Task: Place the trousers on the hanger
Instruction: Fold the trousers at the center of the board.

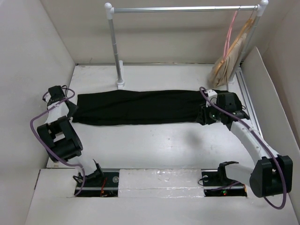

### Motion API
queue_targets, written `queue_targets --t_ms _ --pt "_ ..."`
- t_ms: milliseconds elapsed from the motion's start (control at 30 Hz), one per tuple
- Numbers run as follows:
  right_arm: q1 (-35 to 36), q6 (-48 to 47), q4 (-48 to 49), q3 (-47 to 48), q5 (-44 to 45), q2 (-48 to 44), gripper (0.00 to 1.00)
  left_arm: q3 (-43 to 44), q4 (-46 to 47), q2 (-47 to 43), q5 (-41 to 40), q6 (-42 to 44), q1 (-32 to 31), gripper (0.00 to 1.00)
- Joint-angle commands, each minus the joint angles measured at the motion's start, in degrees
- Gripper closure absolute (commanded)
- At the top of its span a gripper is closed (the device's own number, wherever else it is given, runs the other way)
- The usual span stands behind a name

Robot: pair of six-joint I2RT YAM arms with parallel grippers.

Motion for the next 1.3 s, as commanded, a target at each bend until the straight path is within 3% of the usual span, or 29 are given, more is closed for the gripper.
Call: queue_targets --t_ms 0,33,167,300,333,433,567,700,800,833,933,1133,1267 --pt "-4.7 1.2 0.8 1.2 -1.0 1.0 0.51 2.6 -2.2 1.6 -6.1 0.2 0.4 0.43" --pt "-8.1 2.0 1.0 1.1 -1.8 1.3 0.44 3.2 -2.3 1.4 -6.1 -0.2 0.4 0.3" --pt "-15.7 10.0 4.5 0.1 -5.7 1.5 0.21 6.0 -2.7 -3.6 -4.0 -3.4 0.4 0.26" --pt "-21.3 17.2 8.3 -2.6 -1.6 -0.6 0.04 7.1 -0.1 -9.0 -5.7 -2.6 -11.8 0.26" --pt "-22.2 18.4 8.6 -3.5 -0.1 -0.7 0.0 5.4 1.2 -10.8 -7.0 -1.8 -20.3 0.27" --pt "-25.8 21.7 11.0 -4.8 3.6 1.4 0.0 0.6 4.8 -11.1 -5.9 -4.4 -31.5 0.28" --pt "-28.3 26.1 16.1 -5.7 3.6 8.1 0.0 -5.9 10.9 -7.4 3.8 -6.8 -32.2 0.33" --pt "-28.8 29.1 20.5 -4.1 5.6 17.2 0.14 -5.6 11.6 -1.6 10.4 -6.7 -29.7 0.36" --pt "-28.8 30.3 22.8 -2.1 4.8 23.9 0.46 -6.9 13.7 0.8 13.8 -8.2 -26.6 0.38" --pt "-28.2 30.2 23.1 -1.9 5.0 25.0 0.76 -7.3 14.0 2.1 14.4 -8.4 -26.0 0.38" --pt "-28.9 28.9 21.1 -2.9 5.4 25.7 1.0 -7.4 11.7 4.9 17.1 -8.4 -21.9 0.38" --pt "-35.2 23.7 15.6 -12.5 7.1 11.3 1.0 -14.8 10.1 0.9 18.3 -7.1 -7.6 0.36" --pt "-41.1 17.1 6.1 -17.0 6.0 2.2 1.0 -19.0 7.9 -3.6 17.5 -8.4 -6.0 0.36"
